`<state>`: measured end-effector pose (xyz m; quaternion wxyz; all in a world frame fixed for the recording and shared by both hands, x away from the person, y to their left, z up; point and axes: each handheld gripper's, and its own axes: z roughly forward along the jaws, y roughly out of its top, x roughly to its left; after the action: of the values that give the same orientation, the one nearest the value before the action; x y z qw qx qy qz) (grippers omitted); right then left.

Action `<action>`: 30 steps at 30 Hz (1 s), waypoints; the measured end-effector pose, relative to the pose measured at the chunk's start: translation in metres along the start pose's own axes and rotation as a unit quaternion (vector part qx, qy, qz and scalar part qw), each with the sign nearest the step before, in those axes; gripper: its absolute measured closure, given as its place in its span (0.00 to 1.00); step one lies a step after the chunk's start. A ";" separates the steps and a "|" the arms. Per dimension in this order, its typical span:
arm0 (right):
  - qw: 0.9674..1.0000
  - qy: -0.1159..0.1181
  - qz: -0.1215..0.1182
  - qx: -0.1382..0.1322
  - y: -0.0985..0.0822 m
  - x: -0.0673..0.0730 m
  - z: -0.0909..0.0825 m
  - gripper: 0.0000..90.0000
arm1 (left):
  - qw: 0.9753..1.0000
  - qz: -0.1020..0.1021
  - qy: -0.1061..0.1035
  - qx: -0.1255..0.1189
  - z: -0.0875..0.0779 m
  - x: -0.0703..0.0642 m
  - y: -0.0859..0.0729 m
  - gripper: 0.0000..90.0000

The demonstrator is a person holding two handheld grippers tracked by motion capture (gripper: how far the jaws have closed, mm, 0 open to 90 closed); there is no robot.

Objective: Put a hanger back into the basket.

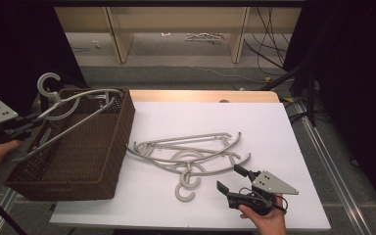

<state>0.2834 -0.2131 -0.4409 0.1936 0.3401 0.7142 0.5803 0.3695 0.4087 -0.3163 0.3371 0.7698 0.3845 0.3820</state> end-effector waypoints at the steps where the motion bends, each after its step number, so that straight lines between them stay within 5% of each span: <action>1: 1.000 0.002 -0.001 0.000 0.000 0.000 0.000 0.23 | 1.000 -0.001 -0.002 0.007 0.006 -0.001 -0.003 0.89; 10: 1.000 0.004 0.003 -0.008 -0.001 0.001 0.002 0.23 | 0.999 -0.007 -0.024 0.030 0.037 -0.010 -0.012 0.89; 15: 1.000 0.006 0.003 -0.005 -0.001 0.001 0.002 0.23 | 0.996 0.023 -0.035 0.078 0.055 -0.011 -0.019 0.89; 19: 1.000 0.003 0.000 0.006 -0.001 0.001 0.001 0.23 | 0.996 -0.005 -0.035 0.085 0.065 -0.012 -0.030 0.89; 24: 1.000 0.003 -0.004 0.007 -0.001 0.001 0.002 0.23 | 0.993 0.001 -0.038 0.114 0.069 -0.010 -0.044 0.89; 30: 1.000 0.005 -0.001 0.004 -0.002 0.001 0.002 0.23 | 0.989 -0.017 -0.027 0.147 0.080 -0.008 -0.063 0.90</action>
<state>0.2839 -0.2110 -0.4433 0.1895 0.3375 0.7181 0.5784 0.4128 0.4136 -0.4081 0.2370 0.8144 0.4406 0.2941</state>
